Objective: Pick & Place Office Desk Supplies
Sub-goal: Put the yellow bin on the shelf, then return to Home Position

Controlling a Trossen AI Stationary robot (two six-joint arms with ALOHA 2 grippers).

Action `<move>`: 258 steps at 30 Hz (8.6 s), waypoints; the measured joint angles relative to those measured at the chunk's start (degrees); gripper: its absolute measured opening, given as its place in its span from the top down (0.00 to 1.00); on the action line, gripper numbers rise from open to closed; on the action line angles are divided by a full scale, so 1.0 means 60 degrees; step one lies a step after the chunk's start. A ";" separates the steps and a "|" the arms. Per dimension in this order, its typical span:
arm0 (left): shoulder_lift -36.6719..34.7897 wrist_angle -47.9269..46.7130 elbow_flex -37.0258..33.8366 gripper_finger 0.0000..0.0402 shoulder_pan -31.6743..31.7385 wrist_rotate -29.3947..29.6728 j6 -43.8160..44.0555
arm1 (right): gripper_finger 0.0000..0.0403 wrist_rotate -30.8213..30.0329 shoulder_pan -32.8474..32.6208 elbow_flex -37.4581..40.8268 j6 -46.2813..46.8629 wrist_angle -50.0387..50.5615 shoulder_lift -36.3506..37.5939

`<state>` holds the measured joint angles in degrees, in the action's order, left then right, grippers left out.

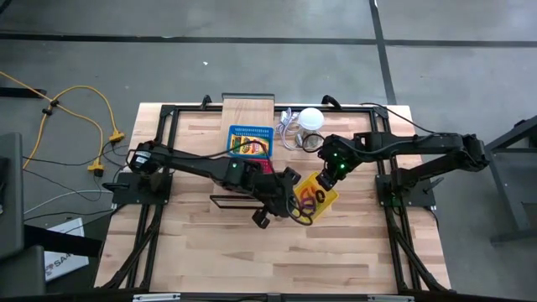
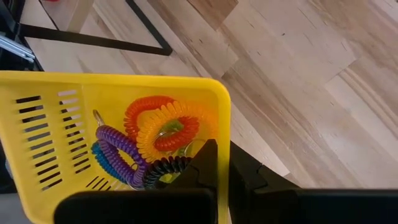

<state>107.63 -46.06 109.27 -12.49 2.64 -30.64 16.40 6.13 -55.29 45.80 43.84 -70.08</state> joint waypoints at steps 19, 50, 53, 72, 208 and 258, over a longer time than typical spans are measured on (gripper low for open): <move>0.0674 -0.0110 0.0018 0.79 -0.0139 0.0268 0.0304 | 0.99 -0.0230 -0.0584 0.0000 0.0361 -0.0210 -0.0007; 0.0845 -0.0215 0.0011 0.97 -0.0459 0.0179 0.0519 | 0.99 -0.0109 -0.0962 0.0007 0.0704 -0.0710 -0.0004; 0.0845 -0.0233 0.0011 0.99 -0.0467 0.0295 0.0356 | 0.99 -0.0131 -0.0962 0.0007 0.0667 -0.0817 -0.0004; 0.0845 -0.0182 0.0003 0.99 -0.0583 0.0655 0.0190 | 0.77 -0.0363 -0.0962 0.0000 0.0929 -0.0875 0.0004; 0.1429 -0.4241 0.3209 0.96 0.5497 0.2471 1.3577 | 0.63 0.0874 0.0184 0.0004 -0.3858 -0.4547 0.5880; 0.0510 -0.2472 0.3206 0.80 0.5108 0.1324 0.9600 | 0.63 0.1256 0.0186 0.0005 -0.4206 -0.3804 0.6013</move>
<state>110.69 -60.90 128.51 18.16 10.58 26.96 23.94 7.25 -55.26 20.56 21.02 -34.01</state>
